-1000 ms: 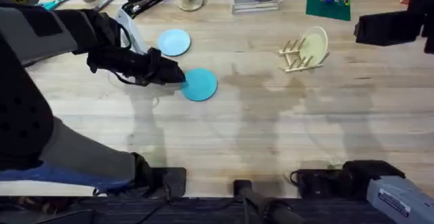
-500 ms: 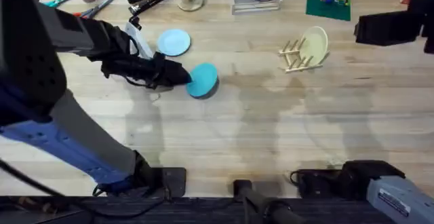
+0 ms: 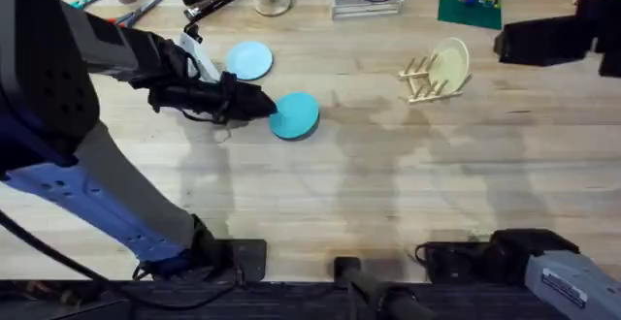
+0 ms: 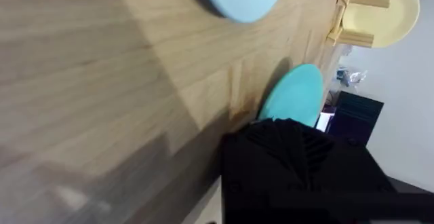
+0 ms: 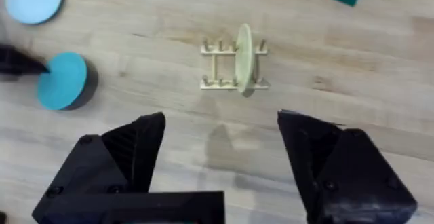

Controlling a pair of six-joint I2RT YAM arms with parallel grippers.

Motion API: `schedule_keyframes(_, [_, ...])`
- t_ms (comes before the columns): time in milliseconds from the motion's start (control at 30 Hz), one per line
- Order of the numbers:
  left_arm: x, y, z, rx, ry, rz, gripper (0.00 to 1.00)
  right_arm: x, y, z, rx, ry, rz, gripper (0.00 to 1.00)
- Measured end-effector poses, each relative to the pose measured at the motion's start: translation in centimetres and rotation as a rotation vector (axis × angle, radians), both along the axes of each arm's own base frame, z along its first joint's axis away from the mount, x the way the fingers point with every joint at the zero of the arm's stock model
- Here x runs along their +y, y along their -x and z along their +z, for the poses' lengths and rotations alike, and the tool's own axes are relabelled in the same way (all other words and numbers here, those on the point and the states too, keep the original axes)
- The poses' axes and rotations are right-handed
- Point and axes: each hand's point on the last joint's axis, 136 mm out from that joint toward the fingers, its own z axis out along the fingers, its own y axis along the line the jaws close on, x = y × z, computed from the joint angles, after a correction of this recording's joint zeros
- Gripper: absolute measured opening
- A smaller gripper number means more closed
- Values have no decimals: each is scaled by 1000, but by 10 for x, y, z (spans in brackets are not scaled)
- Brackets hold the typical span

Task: Pick up the plates from the table one by one and place each into a slot on the dish rack.

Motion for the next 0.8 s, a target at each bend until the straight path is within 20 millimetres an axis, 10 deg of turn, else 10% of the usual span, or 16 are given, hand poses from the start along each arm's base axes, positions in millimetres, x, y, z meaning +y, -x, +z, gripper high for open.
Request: schedule_keyframes(800, [1,-2,-2,47,-38,19,41,48,-20,-29,164,-215,127,995])
